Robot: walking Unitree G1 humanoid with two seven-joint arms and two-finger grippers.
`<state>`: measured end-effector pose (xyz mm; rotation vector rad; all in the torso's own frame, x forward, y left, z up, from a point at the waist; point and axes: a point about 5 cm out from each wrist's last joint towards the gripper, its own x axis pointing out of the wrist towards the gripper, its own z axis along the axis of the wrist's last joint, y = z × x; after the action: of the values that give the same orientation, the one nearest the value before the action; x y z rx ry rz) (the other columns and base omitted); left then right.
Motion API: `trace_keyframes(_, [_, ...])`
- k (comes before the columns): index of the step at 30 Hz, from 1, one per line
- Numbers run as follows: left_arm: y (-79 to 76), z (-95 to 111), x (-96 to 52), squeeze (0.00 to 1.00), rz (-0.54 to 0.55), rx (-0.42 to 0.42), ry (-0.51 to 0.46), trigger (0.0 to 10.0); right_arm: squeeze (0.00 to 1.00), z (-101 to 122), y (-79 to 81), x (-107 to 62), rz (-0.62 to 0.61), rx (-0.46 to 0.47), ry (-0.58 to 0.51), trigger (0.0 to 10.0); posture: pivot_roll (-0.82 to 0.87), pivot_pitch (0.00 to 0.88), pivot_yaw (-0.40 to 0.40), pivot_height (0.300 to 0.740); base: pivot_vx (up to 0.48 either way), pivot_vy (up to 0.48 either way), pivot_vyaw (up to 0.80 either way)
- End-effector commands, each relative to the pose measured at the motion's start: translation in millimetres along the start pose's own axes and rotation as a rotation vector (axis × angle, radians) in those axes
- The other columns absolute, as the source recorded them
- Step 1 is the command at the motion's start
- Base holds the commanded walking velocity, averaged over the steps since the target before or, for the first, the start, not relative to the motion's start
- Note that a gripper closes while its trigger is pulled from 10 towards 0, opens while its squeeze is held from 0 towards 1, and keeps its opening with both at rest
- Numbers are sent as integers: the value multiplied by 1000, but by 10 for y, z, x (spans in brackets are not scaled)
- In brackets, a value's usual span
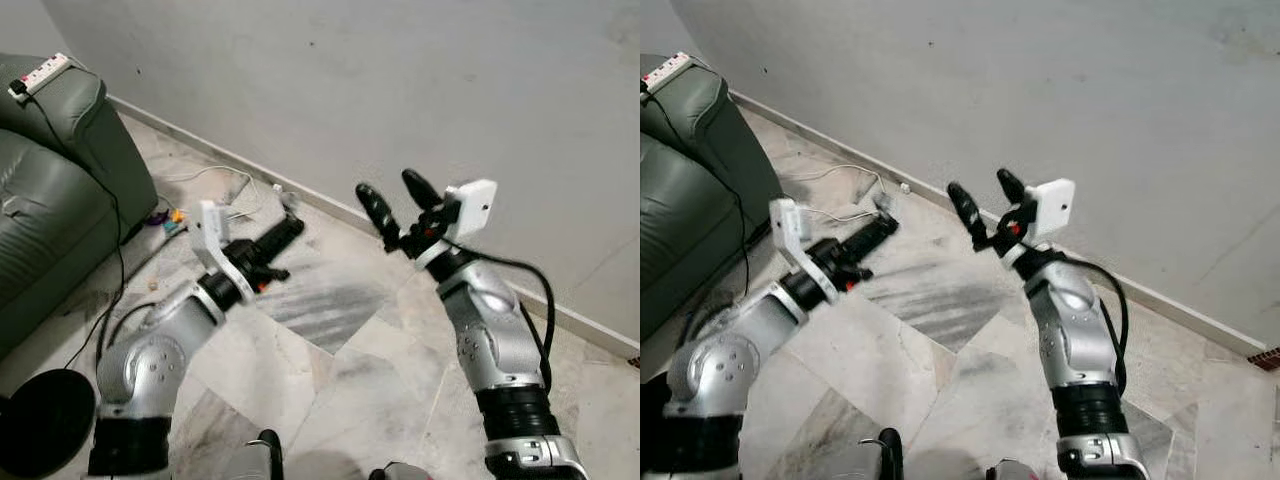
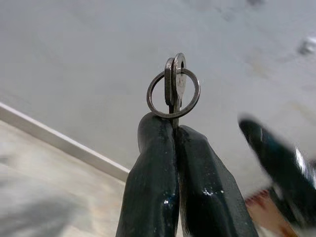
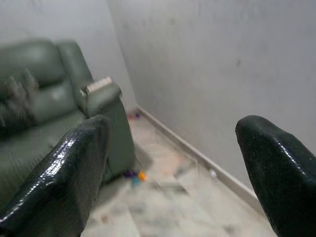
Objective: Hang keys on a hook
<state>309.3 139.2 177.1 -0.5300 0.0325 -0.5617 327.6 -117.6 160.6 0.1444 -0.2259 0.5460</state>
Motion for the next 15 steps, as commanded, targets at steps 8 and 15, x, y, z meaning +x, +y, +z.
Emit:
trace_keyframes(8, [312,-25,-125,0,240,167,-33,1333,0,-119,-6,-91,-182,-174,73,10000,-33,222,27,740,0,0,0])
trace_keyframes(15, [342,-238,-230,0,354,254,-15,10000,0,-201,18,-169,-240,-183,112,10000,-37,211,22,740,0,0,-498])
